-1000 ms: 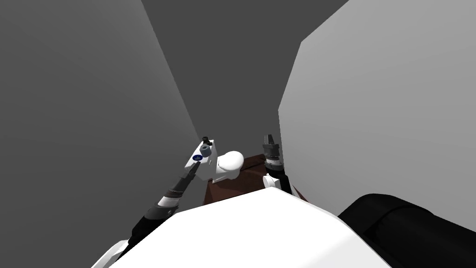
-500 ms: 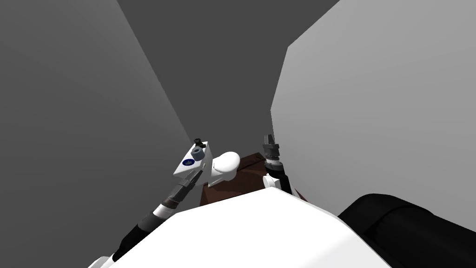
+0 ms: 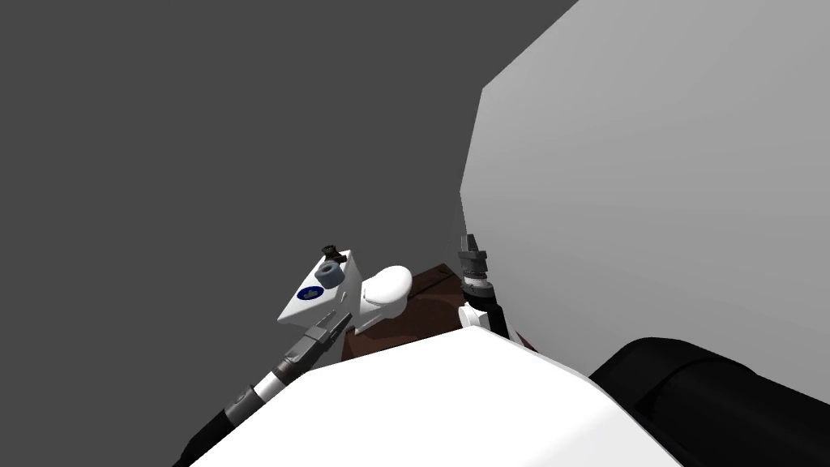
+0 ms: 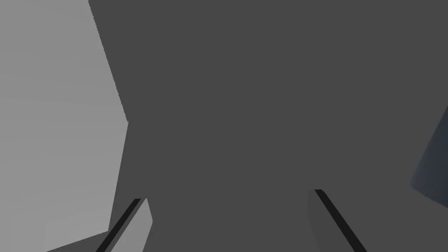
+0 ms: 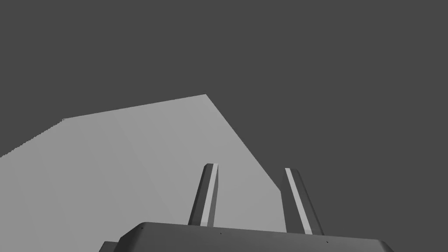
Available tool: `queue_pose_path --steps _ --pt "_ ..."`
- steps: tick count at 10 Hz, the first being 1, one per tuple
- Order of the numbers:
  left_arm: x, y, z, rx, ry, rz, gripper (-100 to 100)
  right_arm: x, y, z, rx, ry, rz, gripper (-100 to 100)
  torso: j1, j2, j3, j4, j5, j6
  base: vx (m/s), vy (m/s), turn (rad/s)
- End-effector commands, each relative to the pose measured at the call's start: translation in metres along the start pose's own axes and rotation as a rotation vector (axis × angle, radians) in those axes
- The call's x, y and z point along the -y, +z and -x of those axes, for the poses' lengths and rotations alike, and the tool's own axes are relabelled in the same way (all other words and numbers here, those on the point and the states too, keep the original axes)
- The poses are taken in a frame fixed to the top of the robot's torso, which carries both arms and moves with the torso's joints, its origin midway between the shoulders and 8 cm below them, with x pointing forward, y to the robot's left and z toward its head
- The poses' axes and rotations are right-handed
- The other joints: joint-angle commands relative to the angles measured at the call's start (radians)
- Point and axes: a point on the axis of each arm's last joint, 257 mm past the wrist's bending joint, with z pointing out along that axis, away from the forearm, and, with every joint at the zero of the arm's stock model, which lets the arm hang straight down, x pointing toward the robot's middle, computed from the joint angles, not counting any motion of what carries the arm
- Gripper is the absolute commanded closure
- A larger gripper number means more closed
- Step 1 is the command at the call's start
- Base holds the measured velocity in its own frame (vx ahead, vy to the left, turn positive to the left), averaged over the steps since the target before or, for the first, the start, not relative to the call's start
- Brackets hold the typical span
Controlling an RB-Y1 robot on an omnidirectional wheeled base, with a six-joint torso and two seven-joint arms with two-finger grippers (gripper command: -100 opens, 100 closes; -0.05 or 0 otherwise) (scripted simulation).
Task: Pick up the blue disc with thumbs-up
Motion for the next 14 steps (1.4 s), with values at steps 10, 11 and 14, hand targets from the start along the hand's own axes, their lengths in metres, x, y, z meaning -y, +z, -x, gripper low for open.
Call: queue_pose_path --steps 10,11,14 --pt "-0.051 -0.068 -0.080 -0.409 0.317 -0.007 -100 0.000 0.000 0.000 0.000 0.000 0.000 0 0.001 0.000 0.000 0.000 0.000 0.000 0.004 -0.017 -0.137" --pt "-0.063 -0.087 -0.095 -0.484 0.375 -0.005 -100 0.000 0.000 0.000 0.000 0.000 0.000 0 0.001 0.001 0.000 0.000 0.000 0.000 -0.002 -0.013 -0.203" --pt "-0.079 -0.109 -0.106 -0.587 0.462 -0.030 -100 0.000 0.000 0.000 0.000 0.000 0.000 0 0.001 0.001 0.000 0.000 0.000 0.000 -0.004 -0.011 -0.165"
